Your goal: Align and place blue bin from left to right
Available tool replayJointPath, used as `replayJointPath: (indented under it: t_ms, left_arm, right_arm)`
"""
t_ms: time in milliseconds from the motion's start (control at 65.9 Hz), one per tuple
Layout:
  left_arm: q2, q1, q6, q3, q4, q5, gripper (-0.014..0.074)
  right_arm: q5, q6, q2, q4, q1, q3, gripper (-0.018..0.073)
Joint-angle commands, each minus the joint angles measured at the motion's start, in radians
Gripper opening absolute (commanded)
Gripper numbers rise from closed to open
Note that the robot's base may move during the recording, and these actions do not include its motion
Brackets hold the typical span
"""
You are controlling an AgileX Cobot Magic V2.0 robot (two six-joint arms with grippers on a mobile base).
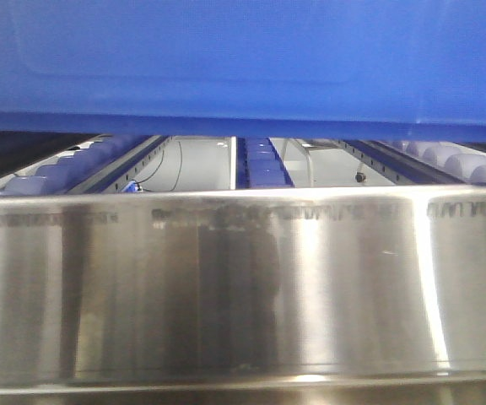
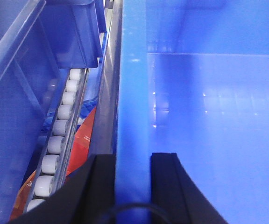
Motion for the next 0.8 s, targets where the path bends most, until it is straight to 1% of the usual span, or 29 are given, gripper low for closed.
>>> replayJointPath:
  t_ms: [0,577,668,744,789]
  left_arm:
    - [-0.007,-0.018,-0.004,-0.008,0.031,-0.087,-0.0111]
    - [-0.007,-0.012,-0.004,-0.008,0.031,-0.096,-0.0111]
    - [0.005,0.021,-0.004,-0.008,-0.008,-0.101,-0.0111]
    - [0.024,0.070,-0.001,-0.008,-0.077,-0.123,-0.0111]
    - [0.041,0.097,0.025,-0.008,-0.133,-0.143,-0.0111]
  right_arm:
    - [-0.099,0.003,-0.011,-0.012,0.006,-0.008,-0.0071]
    - [-0.115,0.003,-0.010,-0.012,0.006,-0.008,-0.0071]
    - [-0.109,0.003,0.013,-0.012,-0.010,-0.008,-0.0071]
    - [-0.109,0.003,0.034,0.006,-0.032,-0.008,-0.0071]
    - [-0.113,0.003,0.047,0.018,-0.051,-0.008,-0.0071]
